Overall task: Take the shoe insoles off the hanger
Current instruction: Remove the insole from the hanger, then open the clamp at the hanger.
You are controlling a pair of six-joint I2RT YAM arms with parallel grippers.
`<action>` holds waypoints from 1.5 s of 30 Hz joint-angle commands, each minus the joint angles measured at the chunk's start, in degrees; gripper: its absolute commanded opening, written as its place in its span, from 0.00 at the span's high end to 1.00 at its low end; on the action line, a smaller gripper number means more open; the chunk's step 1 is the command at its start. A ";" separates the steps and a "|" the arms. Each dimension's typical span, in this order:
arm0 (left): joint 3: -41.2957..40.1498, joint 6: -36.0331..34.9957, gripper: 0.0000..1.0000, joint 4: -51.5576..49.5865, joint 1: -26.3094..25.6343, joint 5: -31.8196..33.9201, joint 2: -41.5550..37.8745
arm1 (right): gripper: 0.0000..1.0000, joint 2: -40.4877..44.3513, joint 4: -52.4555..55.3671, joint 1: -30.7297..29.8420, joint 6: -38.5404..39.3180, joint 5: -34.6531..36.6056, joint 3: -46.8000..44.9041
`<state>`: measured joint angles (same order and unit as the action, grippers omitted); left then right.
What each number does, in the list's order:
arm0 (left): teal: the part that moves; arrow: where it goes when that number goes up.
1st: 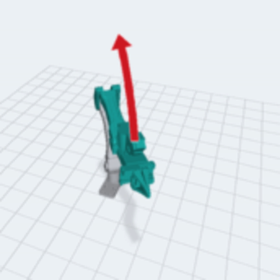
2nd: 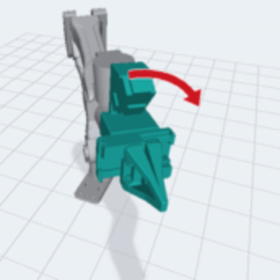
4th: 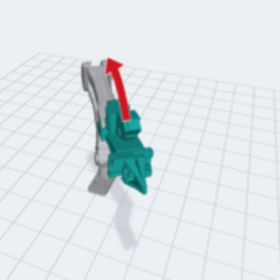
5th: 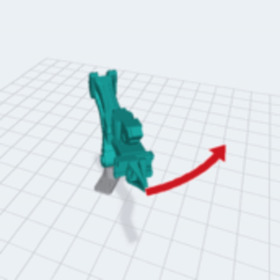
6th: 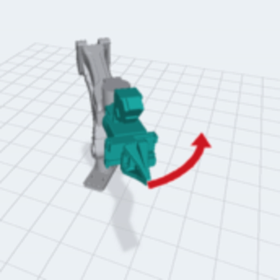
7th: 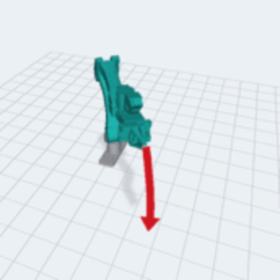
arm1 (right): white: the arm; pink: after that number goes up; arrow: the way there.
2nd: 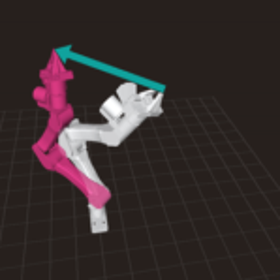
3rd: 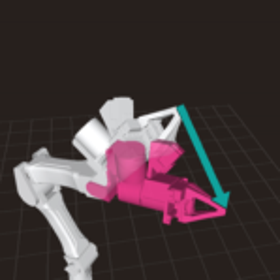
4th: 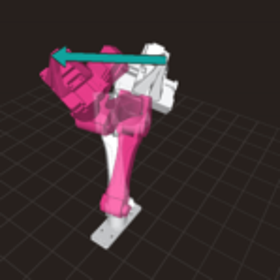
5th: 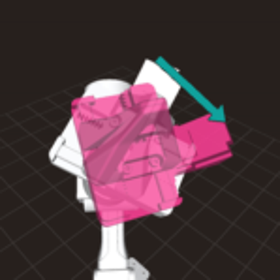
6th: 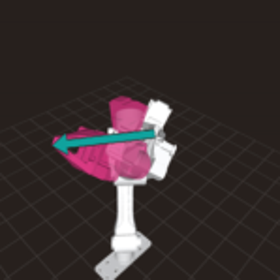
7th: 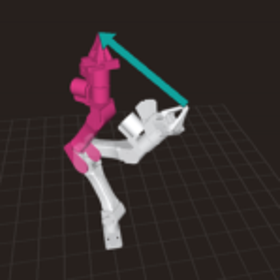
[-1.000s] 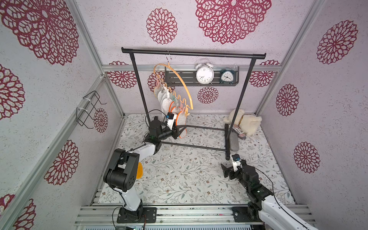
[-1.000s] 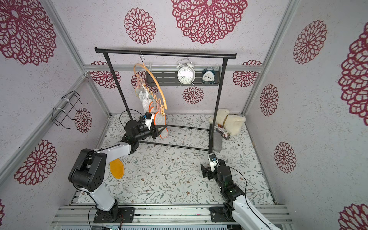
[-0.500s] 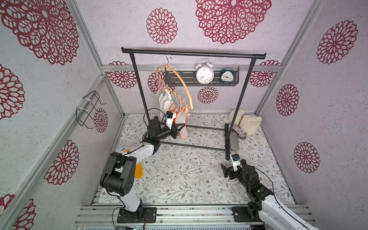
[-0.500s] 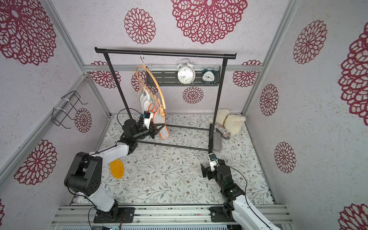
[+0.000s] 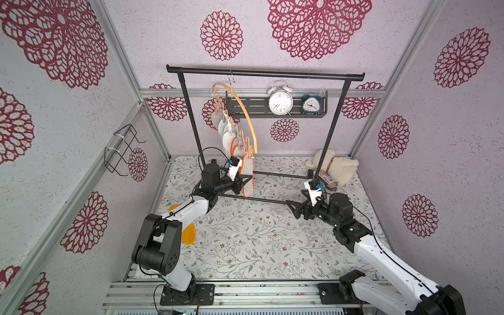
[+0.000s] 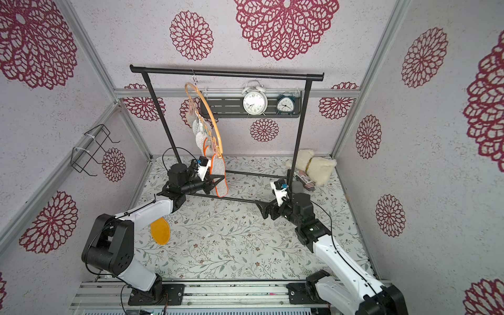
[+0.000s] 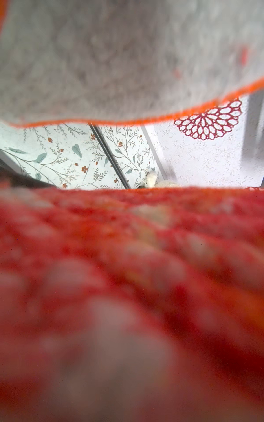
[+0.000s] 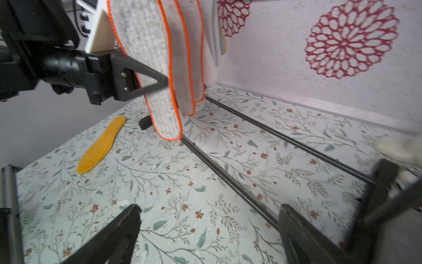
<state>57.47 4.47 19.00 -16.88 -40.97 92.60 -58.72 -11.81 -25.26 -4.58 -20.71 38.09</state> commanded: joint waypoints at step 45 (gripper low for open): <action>10.73 -13.05 0.95 -30.57 8.44 -16.33 -0.40 | 0.50 -56.69 -9.40 -6.71 -6.64 -43.24 72.05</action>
<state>67.13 -6.83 -9.26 -8.84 -55.99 91.64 -114.89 -19.55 -31.24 -9.28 -61.87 108.03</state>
